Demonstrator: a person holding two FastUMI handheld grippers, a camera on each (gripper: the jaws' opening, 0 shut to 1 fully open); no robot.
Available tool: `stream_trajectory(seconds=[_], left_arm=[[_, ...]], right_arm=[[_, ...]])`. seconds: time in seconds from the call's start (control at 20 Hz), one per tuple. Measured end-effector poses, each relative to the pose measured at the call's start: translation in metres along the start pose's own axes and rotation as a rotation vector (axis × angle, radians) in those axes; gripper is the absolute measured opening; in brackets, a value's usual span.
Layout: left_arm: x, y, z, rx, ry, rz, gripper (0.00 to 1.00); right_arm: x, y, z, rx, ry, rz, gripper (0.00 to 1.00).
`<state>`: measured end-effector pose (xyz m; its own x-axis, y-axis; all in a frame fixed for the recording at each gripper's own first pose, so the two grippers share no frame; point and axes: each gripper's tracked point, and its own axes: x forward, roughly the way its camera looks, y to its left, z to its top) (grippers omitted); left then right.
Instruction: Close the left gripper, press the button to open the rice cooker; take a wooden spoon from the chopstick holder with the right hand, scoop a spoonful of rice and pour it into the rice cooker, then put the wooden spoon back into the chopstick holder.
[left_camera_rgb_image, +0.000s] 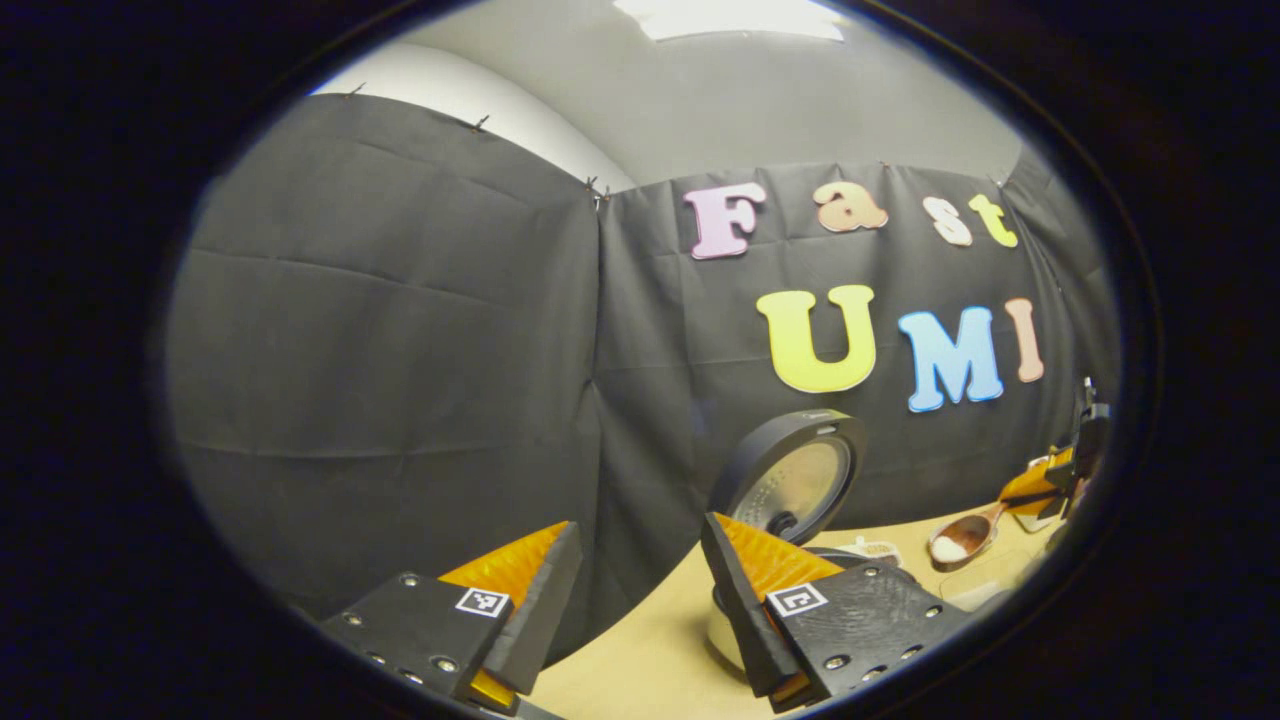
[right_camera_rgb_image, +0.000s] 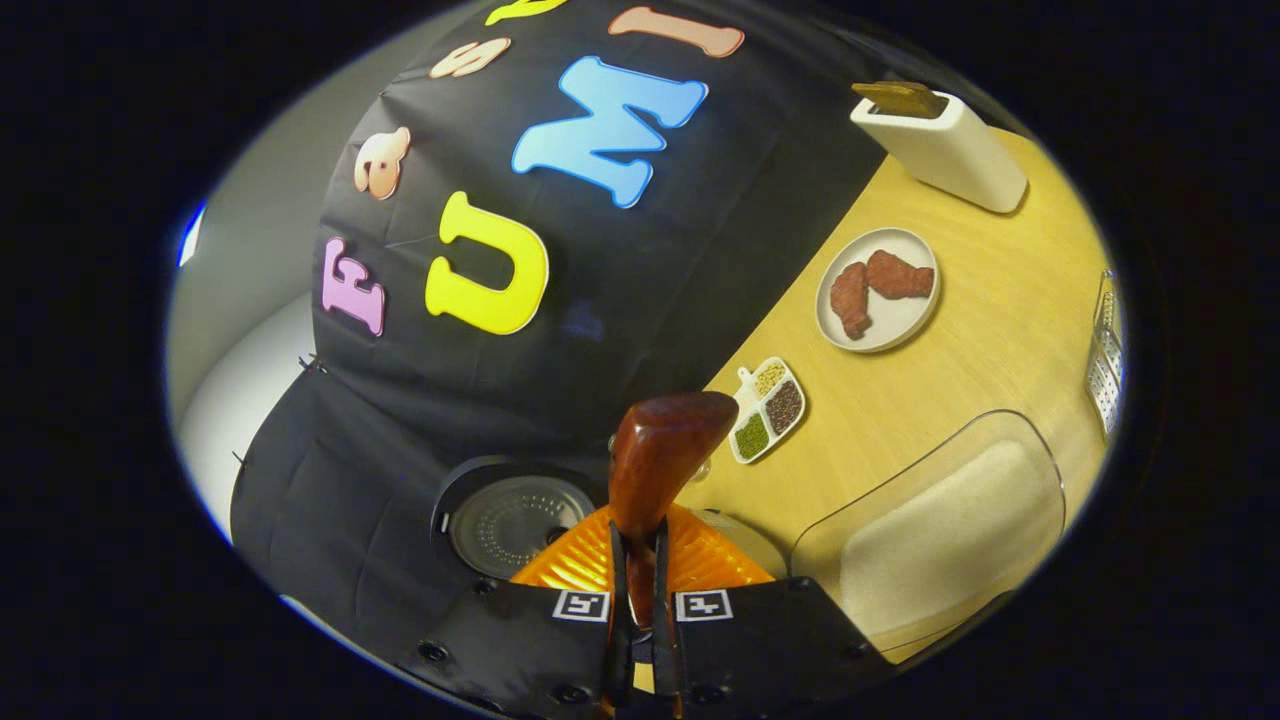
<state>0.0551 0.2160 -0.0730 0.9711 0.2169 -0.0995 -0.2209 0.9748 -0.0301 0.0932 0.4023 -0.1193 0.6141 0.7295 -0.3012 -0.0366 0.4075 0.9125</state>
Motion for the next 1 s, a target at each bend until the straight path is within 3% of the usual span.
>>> stream_trajectory(seconds=[0.45, 1.0], left_arm=[[0.006, 0.035, -0.021, 0.001, 0.047, 0.059, 0.78], [0.008, 0.065, -0.046, 0.016, 0.100, 0.127, 0.77]], right_arm=[[0.069, 0.034, -0.055, -0.108, 0.083, 0.040, 0.07], [0.141, 0.036, -0.105, -0.408, 0.126, 0.028, 0.10]])
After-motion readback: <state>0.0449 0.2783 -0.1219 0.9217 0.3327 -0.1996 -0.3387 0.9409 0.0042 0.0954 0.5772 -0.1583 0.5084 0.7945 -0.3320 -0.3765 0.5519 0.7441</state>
